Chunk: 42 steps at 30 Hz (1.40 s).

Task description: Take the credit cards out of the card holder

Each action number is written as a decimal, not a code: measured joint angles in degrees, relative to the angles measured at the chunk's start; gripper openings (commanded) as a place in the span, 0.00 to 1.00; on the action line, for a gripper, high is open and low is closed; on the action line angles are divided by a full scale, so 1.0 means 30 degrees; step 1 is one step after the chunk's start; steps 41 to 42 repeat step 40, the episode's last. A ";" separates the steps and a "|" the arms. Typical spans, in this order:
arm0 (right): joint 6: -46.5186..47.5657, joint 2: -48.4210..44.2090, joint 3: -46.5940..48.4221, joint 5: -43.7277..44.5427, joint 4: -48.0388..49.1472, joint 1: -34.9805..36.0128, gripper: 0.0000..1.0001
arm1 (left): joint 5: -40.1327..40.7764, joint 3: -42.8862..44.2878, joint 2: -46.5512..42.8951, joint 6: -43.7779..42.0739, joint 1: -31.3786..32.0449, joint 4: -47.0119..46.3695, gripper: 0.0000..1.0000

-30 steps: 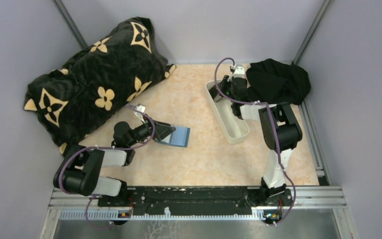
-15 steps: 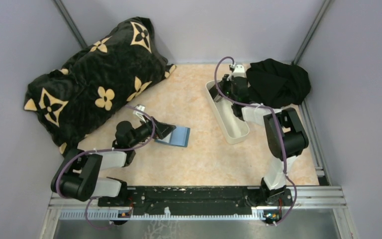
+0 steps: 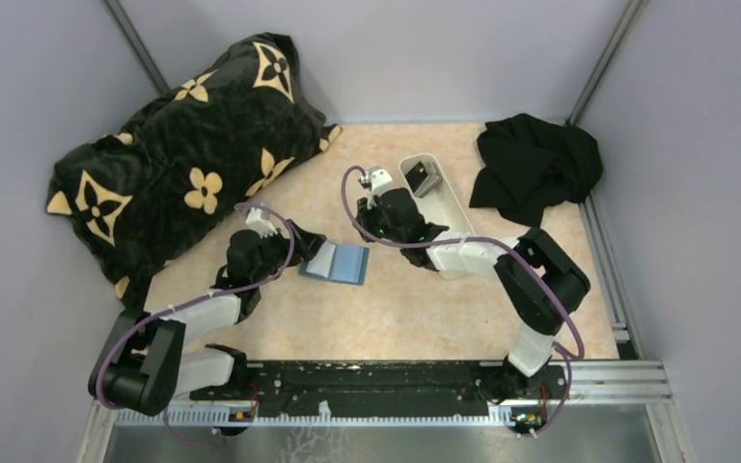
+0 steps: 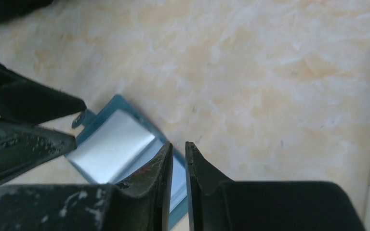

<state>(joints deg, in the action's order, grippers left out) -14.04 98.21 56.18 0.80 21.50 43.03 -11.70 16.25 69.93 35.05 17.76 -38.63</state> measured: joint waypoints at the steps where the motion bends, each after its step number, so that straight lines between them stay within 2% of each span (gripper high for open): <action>1: 0.0000 0.0007 -0.0146 -0.0022 -0.0291 0.0299 0.20 | 0.0182 0.0000 0.0000 0.0000 0.0000 0.0277 0.90; 4: -0.0007 0.0080 -0.0350 -0.0058 -0.1107 0.0867 0.21 | 0.0495 0.0007 -0.0007 0.0000 0.0000 0.0750 0.91; 9: -0.0408 0.0160 -0.1093 -0.0073 -0.1268 0.1581 0.11 | 0.0823 0.0299 -0.0007 0.0007 0.0000 0.1625 0.92; 18: -0.1931 0.0182 -0.3978 -0.0794 -0.1464 0.2040 0.10 | 0.0831 0.0313 0.0022 0.0022 0.0000 0.1719 0.92; 42: -0.2535 0.0852 -0.3934 -0.1297 -0.0488 0.2288 0.10 | 0.0714 0.0328 0.0656 0.0372 0.0000 0.1719 0.92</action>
